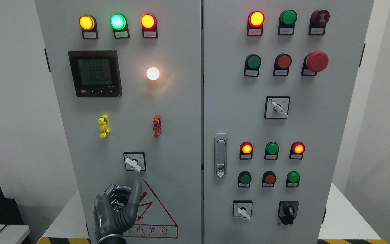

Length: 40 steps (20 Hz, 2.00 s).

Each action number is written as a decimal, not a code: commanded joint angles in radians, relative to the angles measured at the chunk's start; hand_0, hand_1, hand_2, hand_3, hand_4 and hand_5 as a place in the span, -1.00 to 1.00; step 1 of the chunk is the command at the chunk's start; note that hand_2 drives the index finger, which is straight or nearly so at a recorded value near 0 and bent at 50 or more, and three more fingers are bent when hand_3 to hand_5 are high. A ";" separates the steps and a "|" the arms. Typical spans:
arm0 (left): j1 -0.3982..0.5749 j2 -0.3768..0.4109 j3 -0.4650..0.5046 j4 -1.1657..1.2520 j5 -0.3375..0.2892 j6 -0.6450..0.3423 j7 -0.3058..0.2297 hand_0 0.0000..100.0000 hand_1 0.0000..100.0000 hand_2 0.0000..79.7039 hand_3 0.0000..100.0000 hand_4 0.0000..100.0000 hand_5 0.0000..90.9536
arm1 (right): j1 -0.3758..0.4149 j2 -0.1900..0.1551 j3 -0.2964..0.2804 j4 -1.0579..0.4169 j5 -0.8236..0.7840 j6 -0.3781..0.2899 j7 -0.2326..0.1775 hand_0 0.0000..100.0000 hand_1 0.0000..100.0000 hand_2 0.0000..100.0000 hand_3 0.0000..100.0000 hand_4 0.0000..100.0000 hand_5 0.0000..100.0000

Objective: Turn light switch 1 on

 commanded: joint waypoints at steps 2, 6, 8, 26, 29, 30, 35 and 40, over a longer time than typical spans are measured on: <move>0.279 0.065 0.218 -0.031 -0.042 -0.223 -0.138 -0.98 -0.12 0.37 0.57 0.55 -0.05 | 0.000 -0.001 0.017 0.000 -0.025 0.000 -0.001 -0.76 -0.22 -1.00 -1.00 -1.00 -1.00; 0.404 0.081 0.432 0.055 -0.009 -0.361 -0.218 -1.00 -0.21 0.01 0.16 0.17 -0.52 | 0.000 0.001 0.017 0.000 -0.025 0.000 -0.001 -0.76 -0.22 -1.00 -1.00 -1.00 -1.00; 0.457 0.085 0.525 0.144 0.001 -0.445 -0.277 -1.00 -0.22 -0.18 -0.09 0.00 -0.64 | 0.000 0.001 0.017 0.000 -0.025 0.000 -0.001 -0.76 -0.22 -1.00 -1.00 -1.00 -1.00; 0.513 0.176 0.809 1.222 0.085 -0.525 -0.460 -0.69 -0.38 -1.00 -0.99 -0.89 -1.00 | 0.000 -0.001 0.017 0.000 -0.025 0.000 -0.001 -0.76 -0.22 -1.00 -1.00 -1.00 -1.00; 0.509 0.185 0.754 1.388 0.076 -0.514 -0.471 -0.63 -0.41 -1.00 -1.00 -1.00 -1.00 | 0.000 0.001 0.017 0.000 -0.025 0.000 -0.001 -0.76 -0.22 -1.00 -1.00 -1.00 -1.00; 0.506 0.189 0.717 1.445 0.076 -0.514 -0.478 -0.60 -0.43 -1.00 -1.00 -1.00 -1.00 | 0.000 -0.001 0.017 0.000 -0.025 0.000 -0.001 -0.76 -0.22 -1.00 -1.00 -1.00 -1.00; 0.490 0.194 0.505 1.622 0.076 -0.513 -0.550 -0.57 -0.49 -1.00 -1.00 -1.00 -1.00 | 0.000 -0.001 0.017 0.000 -0.025 0.000 -0.001 -0.76 -0.22 -1.00 -1.00 -1.00 -1.00; 0.447 0.185 0.312 1.731 0.074 -0.484 -0.555 -0.54 -0.53 -1.00 -1.00 -1.00 -1.00 | 0.000 0.001 0.017 0.000 -0.025 0.000 -0.001 -0.76 -0.22 -1.00 -1.00 -1.00 -1.00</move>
